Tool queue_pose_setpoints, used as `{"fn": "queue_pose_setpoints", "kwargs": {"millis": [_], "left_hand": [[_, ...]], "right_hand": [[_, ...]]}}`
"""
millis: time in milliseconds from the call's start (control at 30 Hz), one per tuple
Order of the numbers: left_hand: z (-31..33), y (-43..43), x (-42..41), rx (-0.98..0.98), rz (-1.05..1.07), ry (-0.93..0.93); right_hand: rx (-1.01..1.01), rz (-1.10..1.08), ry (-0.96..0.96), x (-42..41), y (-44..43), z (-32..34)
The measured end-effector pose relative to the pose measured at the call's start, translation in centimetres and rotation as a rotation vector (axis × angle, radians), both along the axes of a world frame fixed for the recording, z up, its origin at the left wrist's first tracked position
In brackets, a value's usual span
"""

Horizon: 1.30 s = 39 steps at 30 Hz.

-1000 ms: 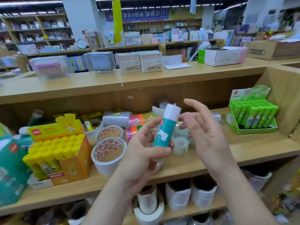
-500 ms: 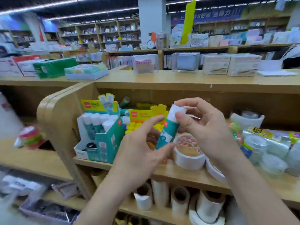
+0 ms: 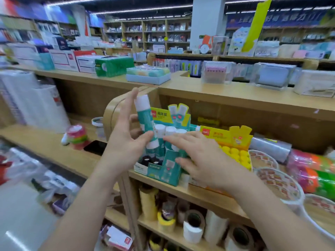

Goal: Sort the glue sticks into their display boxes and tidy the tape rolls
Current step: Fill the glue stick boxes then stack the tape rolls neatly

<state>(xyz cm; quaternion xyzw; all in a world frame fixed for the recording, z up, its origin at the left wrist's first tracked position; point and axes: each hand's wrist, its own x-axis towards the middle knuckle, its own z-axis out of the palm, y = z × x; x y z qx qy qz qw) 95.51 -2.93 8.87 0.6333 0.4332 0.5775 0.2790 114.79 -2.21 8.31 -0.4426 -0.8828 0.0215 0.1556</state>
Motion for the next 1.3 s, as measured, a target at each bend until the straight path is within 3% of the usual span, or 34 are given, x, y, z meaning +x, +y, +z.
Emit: {"fn": "queue_pose_setpoints", "kwargs": {"millis": [200, 333, 500, 767, 1100, 1200, 1300], "left_hand": [[-2.6, 2.5, -0.8, -0.024, -0.037, 0.208], [-4.0, 3.6, -0.7, 0.011, 0.039, 0.43], [-5.3, 4.3, -0.1, -0.027, 0.0, 0.453], [-5.8, 4.5, 0.1, 0.266, 0.064, 0.536], [-5.1, 4.2, 0.0, 0.286, 0.116, 0.722], [-4.2, 3.9, -0.3, 0.21, 0.091, 0.7], [-2.8, 3.4, 0.2, 0.108, 0.115, 0.875]], "right_hand": [[0.081, -0.016, -0.123, 0.0, 0.5, 0.5], [0.1, 0.017, -0.073, 0.6, 0.8, -0.3], [0.081, 0.02, 0.024, 1.1, 0.7, -0.7], [0.087, 0.012, 0.12, 1.3, 0.6, -1.7], [0.104, -0.043, 0.231, 1.1, 0.4, -2.7], [0.083, -0.036, 0.216, 1.3, 0.1, -2.8], [0.06, -0.034, 0.201, 1.4, -0.3, -2.8]]}}
